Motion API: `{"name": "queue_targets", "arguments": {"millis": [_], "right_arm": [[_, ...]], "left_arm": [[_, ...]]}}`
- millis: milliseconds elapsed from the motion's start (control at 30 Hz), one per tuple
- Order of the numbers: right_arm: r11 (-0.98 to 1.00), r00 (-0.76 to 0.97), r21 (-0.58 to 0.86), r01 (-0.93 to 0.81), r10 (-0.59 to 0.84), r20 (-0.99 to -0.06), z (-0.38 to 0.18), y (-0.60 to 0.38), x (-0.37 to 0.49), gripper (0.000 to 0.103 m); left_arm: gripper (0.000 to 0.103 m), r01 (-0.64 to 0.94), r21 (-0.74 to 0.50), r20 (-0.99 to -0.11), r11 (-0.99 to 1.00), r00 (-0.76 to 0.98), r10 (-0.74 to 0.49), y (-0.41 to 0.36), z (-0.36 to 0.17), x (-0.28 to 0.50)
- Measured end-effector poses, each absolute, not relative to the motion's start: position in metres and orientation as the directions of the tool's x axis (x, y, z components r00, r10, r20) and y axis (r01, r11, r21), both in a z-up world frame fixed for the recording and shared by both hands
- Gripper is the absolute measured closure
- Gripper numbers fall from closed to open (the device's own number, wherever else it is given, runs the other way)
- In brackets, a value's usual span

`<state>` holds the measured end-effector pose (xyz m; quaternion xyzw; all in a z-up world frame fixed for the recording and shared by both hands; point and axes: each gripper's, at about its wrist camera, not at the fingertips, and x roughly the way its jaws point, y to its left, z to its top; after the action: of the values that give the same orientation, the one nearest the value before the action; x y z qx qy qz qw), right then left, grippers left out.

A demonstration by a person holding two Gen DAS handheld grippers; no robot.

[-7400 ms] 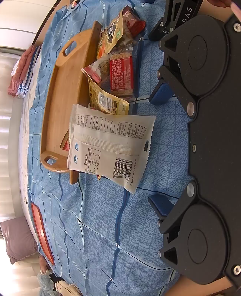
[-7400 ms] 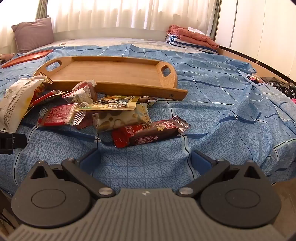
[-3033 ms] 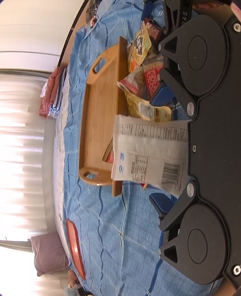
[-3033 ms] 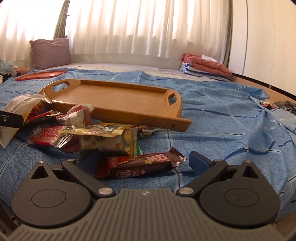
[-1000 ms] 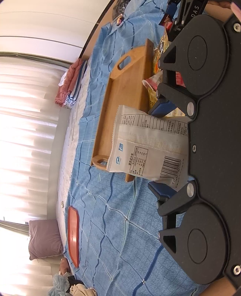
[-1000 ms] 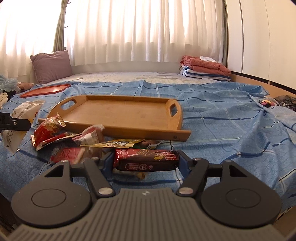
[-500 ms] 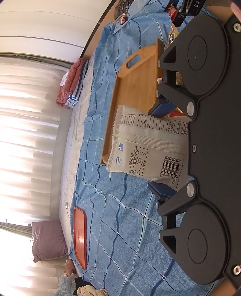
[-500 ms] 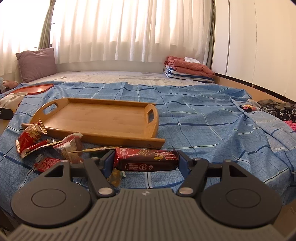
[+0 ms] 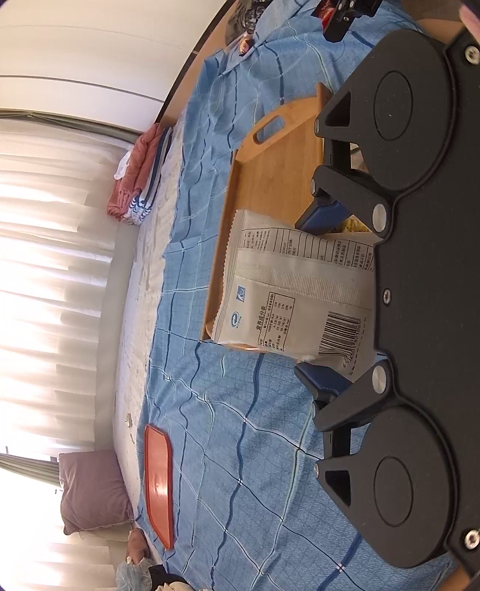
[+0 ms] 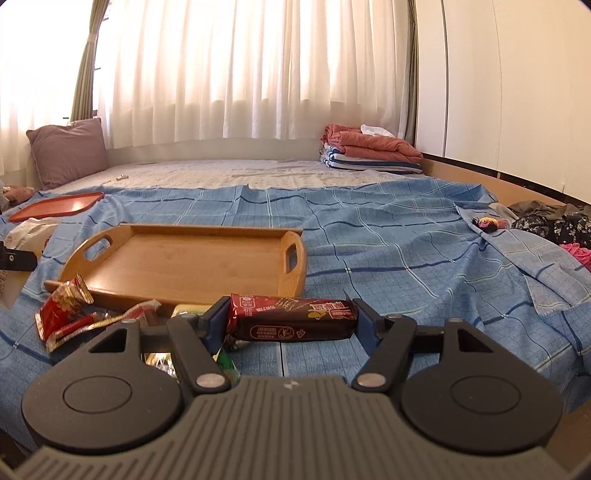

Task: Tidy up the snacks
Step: 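Carry the white bag with the left tool while the right tool carries the chocolate bar onto the tray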

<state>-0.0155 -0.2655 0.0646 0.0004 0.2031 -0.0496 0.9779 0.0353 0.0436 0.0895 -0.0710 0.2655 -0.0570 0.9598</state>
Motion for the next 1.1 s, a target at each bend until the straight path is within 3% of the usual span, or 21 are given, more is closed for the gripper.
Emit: {"name": "queue_targets", "arguments": {"millis": [267,533,800,1100], "right_arm": [[0.998,0.913,0.062,0.026,0.001,-0.409,0.084,-0.27,0.029,0.032],[0.986,0.872,0.162,-0.05,0.122,-0.474,0.09,-0.273,0.096,0.032],[0.976,0.787,0.203,-0.075,0.183,-0.589,0.069,-0.267,0.156,0.032],[0.958,0.745,0.279,-0.07,0.236,-0.624,0.038,-0.262,0.179,0.032]], "left_arm": [[0.029,0.084,-0.18,-0.543,0.98,0.822,-0.17,0.041,0.114,0.087],[0.029,0.064,-0.231,-0.655,0.971,0.728,-0.203,0.032,0.126,0.166],[0.029,0.026,-0.201,-0.74,0.979,0.652,-0.169,0.015,0.106,0.223],[0.029,0.004,-0.202,-0.777,0.979,0.608,-0.163,-0.003,0.07,0.244]]}}
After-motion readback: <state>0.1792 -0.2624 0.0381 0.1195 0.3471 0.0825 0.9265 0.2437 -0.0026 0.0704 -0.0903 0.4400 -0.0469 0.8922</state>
